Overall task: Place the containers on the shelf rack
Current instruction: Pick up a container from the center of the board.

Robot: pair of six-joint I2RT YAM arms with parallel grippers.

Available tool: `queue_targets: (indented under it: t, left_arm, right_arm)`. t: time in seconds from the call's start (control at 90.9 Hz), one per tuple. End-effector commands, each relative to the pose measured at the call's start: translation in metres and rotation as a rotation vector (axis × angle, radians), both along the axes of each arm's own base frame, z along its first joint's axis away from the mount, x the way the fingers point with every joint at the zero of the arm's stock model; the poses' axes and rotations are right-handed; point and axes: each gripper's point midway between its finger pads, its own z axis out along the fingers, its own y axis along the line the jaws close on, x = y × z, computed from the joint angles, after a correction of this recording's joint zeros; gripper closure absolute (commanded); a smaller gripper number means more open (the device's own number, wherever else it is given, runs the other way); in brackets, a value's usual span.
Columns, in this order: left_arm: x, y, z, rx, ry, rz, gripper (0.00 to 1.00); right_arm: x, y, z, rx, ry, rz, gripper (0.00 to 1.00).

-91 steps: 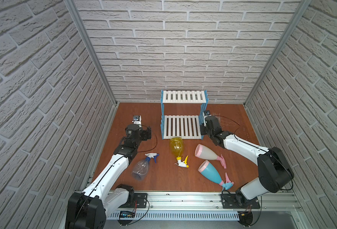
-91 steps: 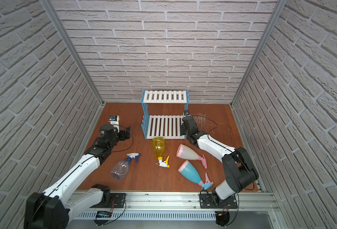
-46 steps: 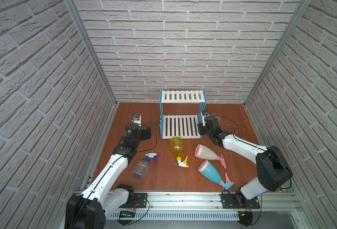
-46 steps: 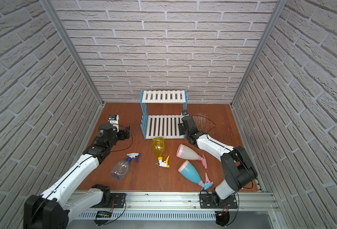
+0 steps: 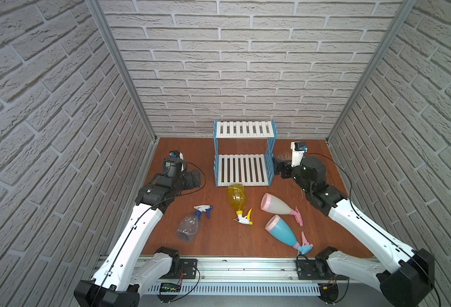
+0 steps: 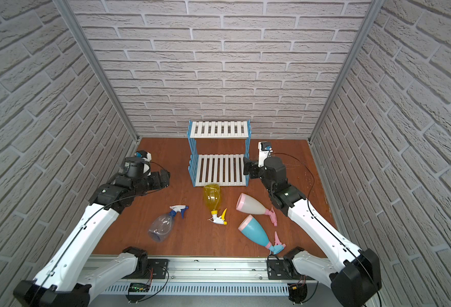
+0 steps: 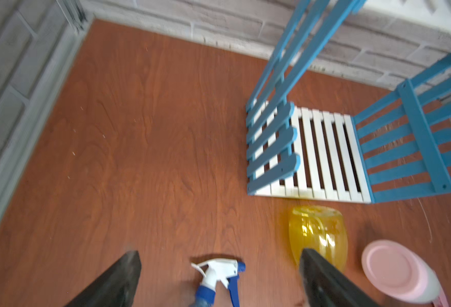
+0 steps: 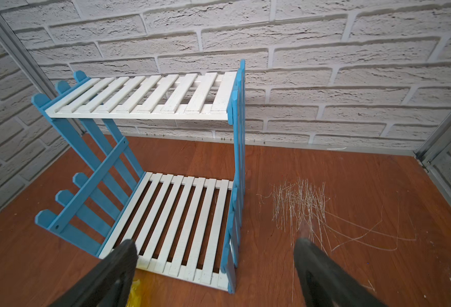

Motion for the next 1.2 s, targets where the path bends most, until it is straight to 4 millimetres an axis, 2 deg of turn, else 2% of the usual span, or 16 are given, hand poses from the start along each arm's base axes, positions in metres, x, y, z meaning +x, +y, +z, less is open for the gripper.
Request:
queue_targets:
  t: [0.0,0.165,0.22,0.352,0.418,0.693,0.924,1.133,1.188]
  left_arm:
    - [-0.032,-0.019,-0.040,-0.043,0.226,0.065,0.04]
    - [-0.034,-0.048,-0.078,-0.077,0.282,0.125,0.11]
    - [-0.032,-0.058,-0.089,-0.084,0.292,0.134,0.16]
    - [-0.029,-0.072,-0.113,-0.065,0.326,0.139,0.28]
    - [-0.031,-0.070,-0.129,-0.068,0.354,0.170,0.34]
    - [-0.050,-0.060,-0.173,-0.044,0.451,0.246,0.41]
    - [-0.051,-0.066,-0.189,-0.031,0.505,0.229,0.53]
    - [-0.056,-0.066,-0.201,0.006,0.562,0.219,0.55]
    - [-0.057,-0.065,-0.202,0.007,0.566,0.220,0.59]
  right_arm:
    - [-0.027,0.001,-0.033,0.076,0.143,0.033,0.04]
    - [-0.057,-0.009,-0.055,0.166,0.206,0.032,0.04]
    - [-0.062,-0.014,-0.063,0.166,0.214,0.016,0.04]
    - [-0.065,-0.022,-0.066,0.149,0.199,-0.010,0.04]
    - [-0.063,-0.023,-0.067,0.141,0.195,-0.015,0.04]
    - [-0.056,-0.019,-0.079,0.167,0.200,-0.028,0.04]
    - [-0.054,-0.021,-0.085,0.168,0.196,-0.043,0.04]
    - [-0.053,-0.028,-0.091,0.160,0.182,-0.076,0.03]
    - [-0.053,-0.028,-0.093,0.162,0.184,-0.081,0.03]
